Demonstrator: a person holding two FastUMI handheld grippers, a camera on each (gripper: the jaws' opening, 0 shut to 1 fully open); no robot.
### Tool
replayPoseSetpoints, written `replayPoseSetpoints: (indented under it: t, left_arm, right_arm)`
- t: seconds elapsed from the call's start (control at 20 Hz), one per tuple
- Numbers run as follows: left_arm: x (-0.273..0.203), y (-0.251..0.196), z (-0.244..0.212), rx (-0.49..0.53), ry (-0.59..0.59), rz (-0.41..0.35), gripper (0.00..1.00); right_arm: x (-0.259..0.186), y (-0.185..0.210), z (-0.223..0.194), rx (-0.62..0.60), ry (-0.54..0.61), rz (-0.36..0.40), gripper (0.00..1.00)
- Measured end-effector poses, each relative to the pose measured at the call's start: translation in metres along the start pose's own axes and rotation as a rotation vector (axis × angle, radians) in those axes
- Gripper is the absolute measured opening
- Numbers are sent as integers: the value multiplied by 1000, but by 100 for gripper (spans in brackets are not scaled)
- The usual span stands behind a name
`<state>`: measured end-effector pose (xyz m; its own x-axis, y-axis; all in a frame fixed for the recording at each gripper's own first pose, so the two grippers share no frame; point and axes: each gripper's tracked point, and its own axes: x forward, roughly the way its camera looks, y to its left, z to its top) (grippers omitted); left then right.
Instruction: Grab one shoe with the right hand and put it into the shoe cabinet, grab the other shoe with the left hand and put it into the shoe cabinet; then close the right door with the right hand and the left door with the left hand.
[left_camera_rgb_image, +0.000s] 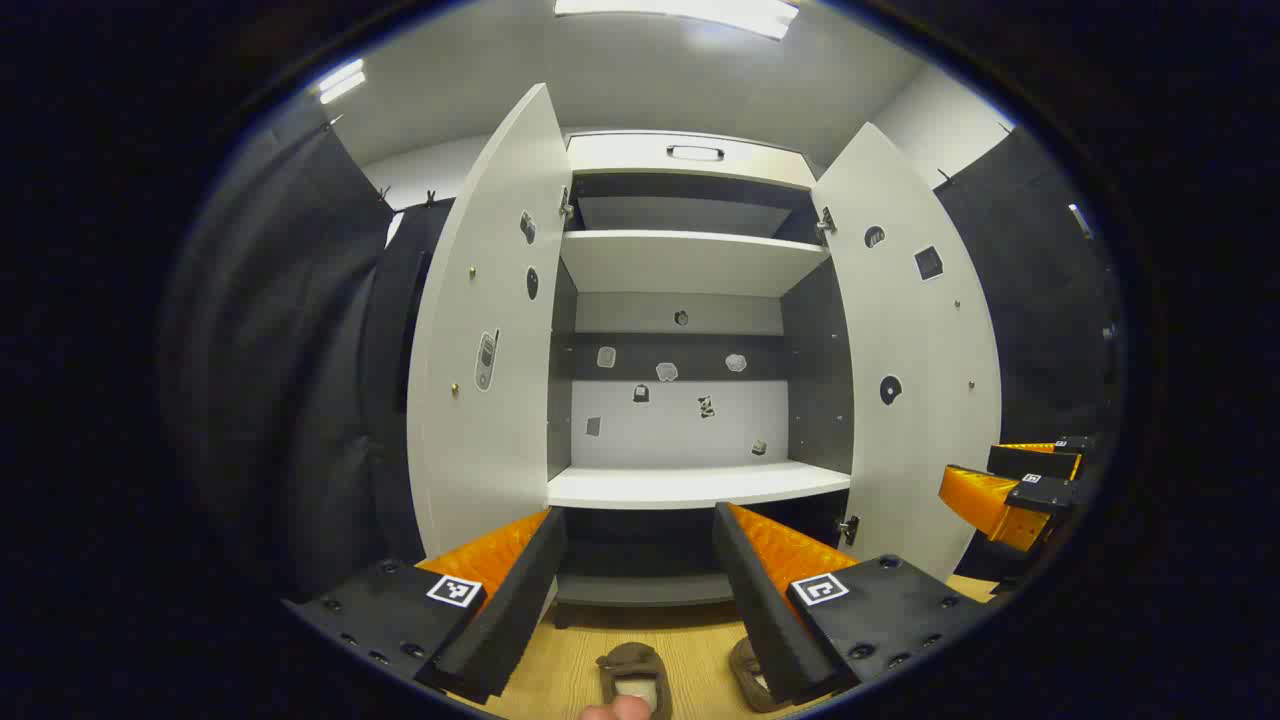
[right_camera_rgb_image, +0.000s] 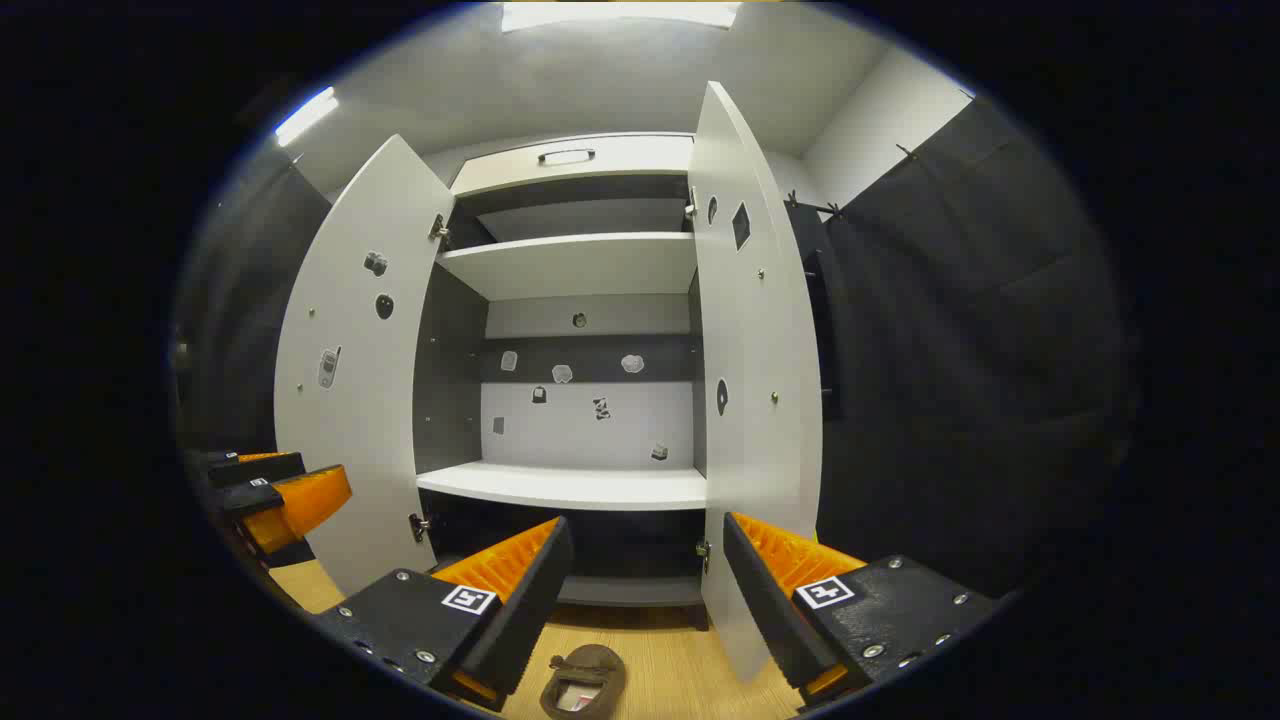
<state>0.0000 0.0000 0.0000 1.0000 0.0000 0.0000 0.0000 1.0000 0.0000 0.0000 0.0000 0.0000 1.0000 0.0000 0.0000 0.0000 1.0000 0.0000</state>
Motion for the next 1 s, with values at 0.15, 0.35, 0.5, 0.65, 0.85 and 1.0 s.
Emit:
replayPoseSetpoints:
  t: [0.15, 0.35, 0.5, 0.65, 0.85, 1.0]
  left_arm:
    - [-1, 1, 2, 1, -6, 2, 96]
    - [-4, -1, -3, -26, 10, -8, 96]
    - [-6, 2, 0, -18, 4, 1, 94]
    - [-8, -1, -1, -30, 7, -13, 96]
    - [-8, 3, -3, -39, 15, -2, 96]
    - [-9, 8, -2, -31, 12, 10, 94]
  right_arm:
    - [-1, 3, 3, -4, -8, 3, 93]
    - [-3, 5, 4, -17, -13, 6, 93]
    - [-5, 6, 6, -21, -21, 6, 93]
    - [-6, 6, 7, -17, -22, 5, 93]
    - [-7, 6, 8, -16, -25, 4, 93]
    - [-6, 7, 8, -17, -26, 3, 93]
